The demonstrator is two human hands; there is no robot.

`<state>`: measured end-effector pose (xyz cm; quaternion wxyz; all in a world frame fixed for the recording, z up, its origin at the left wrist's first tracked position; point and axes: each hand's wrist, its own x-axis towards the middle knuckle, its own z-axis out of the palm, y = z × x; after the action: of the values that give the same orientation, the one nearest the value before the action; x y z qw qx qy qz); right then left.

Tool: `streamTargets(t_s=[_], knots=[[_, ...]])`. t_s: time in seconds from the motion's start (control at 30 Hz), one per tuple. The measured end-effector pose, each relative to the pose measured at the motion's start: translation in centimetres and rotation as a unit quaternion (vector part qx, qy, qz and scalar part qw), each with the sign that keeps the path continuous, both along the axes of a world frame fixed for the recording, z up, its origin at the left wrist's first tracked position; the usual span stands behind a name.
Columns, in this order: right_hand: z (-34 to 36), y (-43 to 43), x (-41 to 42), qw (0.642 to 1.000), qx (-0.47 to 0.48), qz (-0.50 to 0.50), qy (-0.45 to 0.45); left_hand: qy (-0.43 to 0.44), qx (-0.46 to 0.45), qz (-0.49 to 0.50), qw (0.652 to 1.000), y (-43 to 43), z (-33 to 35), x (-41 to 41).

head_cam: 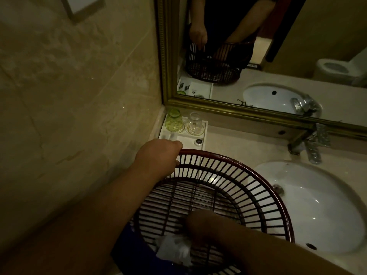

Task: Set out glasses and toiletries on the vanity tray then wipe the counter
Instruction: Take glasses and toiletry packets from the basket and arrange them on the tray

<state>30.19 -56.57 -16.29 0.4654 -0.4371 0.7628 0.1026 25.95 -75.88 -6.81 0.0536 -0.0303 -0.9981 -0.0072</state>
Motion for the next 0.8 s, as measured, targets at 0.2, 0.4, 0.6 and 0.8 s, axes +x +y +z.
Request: streamTargets(t_s=[0.2,0.4,0.6,0.8], knots=[[1.9,0.7,-2.9,0.969,-0.139,-0.195,0.055,-0.010,-0.007,0.008,1.000,0.2,0.3,0.0],[4.5,1.4,-4.0,0.941,-0.200,-0.271,0.025,-0.027,0.002,0.016,1.000,0.2,0.5,0.0],[8.2,3.3,-3.9,0.903,-0.263,-0.335,-0.061,-0.018,0.002,0.007,1.000,0.1,0.3,0.0],[11.3,5.3,-2.8,0.852,-0.394,-0.344,0.002,-0.015,0.013,0.004,1.000,0.0,0.2,0.0]])
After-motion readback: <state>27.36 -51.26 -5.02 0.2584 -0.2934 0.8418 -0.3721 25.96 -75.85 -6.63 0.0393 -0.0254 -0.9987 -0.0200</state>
